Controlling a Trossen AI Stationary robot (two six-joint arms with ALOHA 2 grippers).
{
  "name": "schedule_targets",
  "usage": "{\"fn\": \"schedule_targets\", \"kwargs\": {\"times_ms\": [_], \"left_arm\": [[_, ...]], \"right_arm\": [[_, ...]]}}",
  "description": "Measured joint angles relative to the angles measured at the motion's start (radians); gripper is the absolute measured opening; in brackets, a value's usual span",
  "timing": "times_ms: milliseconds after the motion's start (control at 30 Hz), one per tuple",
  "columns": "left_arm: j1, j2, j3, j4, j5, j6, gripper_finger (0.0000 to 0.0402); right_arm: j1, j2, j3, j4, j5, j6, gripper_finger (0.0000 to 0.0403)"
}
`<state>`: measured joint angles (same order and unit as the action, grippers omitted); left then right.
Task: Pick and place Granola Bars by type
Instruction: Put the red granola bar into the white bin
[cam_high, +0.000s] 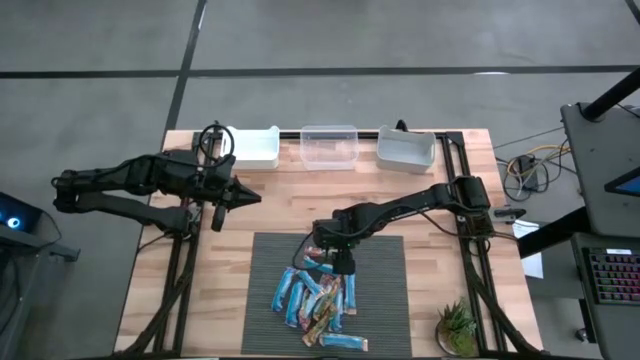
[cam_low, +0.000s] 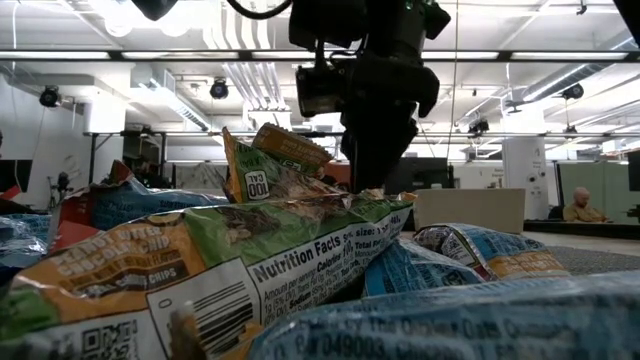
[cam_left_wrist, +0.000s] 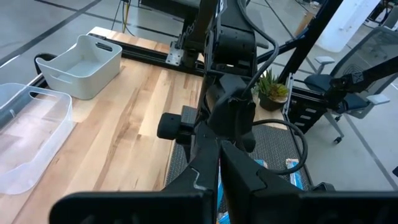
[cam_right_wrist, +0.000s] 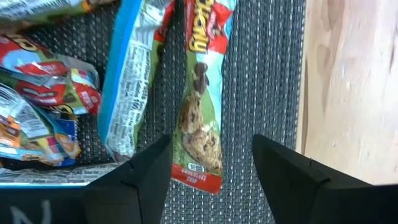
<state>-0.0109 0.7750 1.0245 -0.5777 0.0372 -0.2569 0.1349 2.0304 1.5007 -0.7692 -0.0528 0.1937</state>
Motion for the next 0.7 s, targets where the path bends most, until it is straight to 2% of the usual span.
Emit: {"fn": "schedule_targets", "kwargs": {"times_ms": [500,700], "left_arm": [[0.000,0.000,0.000,0.000,0.000,0.000,0.0000],[0.000,0.000,0.000,0.000,-0.001,0.000,0.0000]], "right_arm": [[0.000,0.001,-0.041,0.035,-0.001,0.016,0.0210],[0.005,0.001,-0.047,0.073,-0.045,0.016,0.0210]]}}
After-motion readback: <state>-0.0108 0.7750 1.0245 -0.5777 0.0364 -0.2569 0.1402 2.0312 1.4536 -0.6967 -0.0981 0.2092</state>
